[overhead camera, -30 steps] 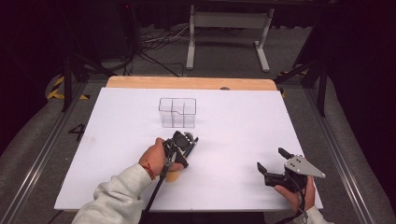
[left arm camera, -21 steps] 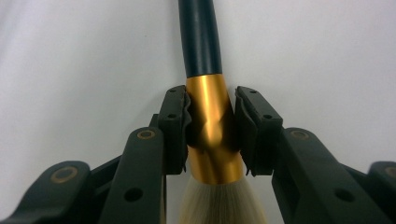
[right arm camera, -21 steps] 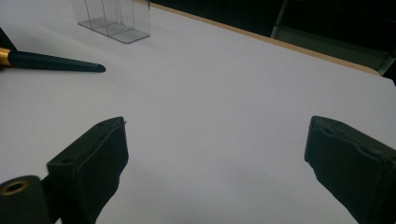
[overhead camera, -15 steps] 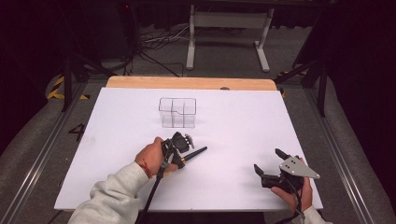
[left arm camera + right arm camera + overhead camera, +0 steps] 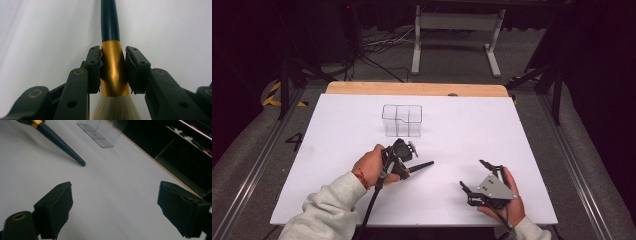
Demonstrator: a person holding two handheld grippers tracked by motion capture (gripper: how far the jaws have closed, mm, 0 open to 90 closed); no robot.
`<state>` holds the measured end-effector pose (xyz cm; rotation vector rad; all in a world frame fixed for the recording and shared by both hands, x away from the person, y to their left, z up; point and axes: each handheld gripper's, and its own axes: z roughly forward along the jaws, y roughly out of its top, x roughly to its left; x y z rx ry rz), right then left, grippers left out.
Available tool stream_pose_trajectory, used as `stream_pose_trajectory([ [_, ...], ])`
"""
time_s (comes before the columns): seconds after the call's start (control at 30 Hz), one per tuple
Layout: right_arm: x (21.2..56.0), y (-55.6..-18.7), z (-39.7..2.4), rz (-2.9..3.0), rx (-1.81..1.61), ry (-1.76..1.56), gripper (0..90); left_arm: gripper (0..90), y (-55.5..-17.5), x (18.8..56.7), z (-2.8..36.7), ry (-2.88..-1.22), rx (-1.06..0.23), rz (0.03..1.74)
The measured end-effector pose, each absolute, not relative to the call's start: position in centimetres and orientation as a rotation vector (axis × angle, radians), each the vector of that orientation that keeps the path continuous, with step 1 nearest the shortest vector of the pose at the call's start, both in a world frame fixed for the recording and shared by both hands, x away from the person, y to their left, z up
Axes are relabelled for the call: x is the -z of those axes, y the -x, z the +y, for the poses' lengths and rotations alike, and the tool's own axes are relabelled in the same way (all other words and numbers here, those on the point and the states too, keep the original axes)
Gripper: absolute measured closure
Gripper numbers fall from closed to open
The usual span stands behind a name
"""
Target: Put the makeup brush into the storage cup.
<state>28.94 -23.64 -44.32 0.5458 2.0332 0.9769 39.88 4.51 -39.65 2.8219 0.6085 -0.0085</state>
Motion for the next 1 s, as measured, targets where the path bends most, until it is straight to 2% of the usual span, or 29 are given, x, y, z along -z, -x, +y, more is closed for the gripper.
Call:
stream_pose_trajectory([
  [0.13,44.6,-28.9,-20.4,2.095,-0.997,-0.409,20.5,66.6,-39.7,39.1,4.5,-2.818,0.008,0.603],
  [0.2,44.6,-29.1,-19.0,2.128,-0.995,-0.348,27.8,66.6,-39.6,38.9,4.6,-2.805,-0.003,0.606],
  [0.43,44.5,-29.7,-15.1,2.141,-0.975,-0.231,24.7,66.6,-39.4,38.2,4.7,-2.809,-0.004,0.579],
  [0.6,45.3,-30.5,-12.5,2.143,-0.931,-0.170,29.9,66.6,-39.1,37.8,4.8,-2.815,-0.006,0.566],
  [0.8,45.9,-31.0,-10.4,2.128,-0.858,-0.106,38.4,66.7,-38.8,37.2,4.9,-2.805,-0.001,0.548],
  [1.0,45.9,-31.5,-9.4,2.114,-0.866,-0.110,51.3,66.7,-38.4,36.4,5.0,-2.793,0.011,0.516],
])
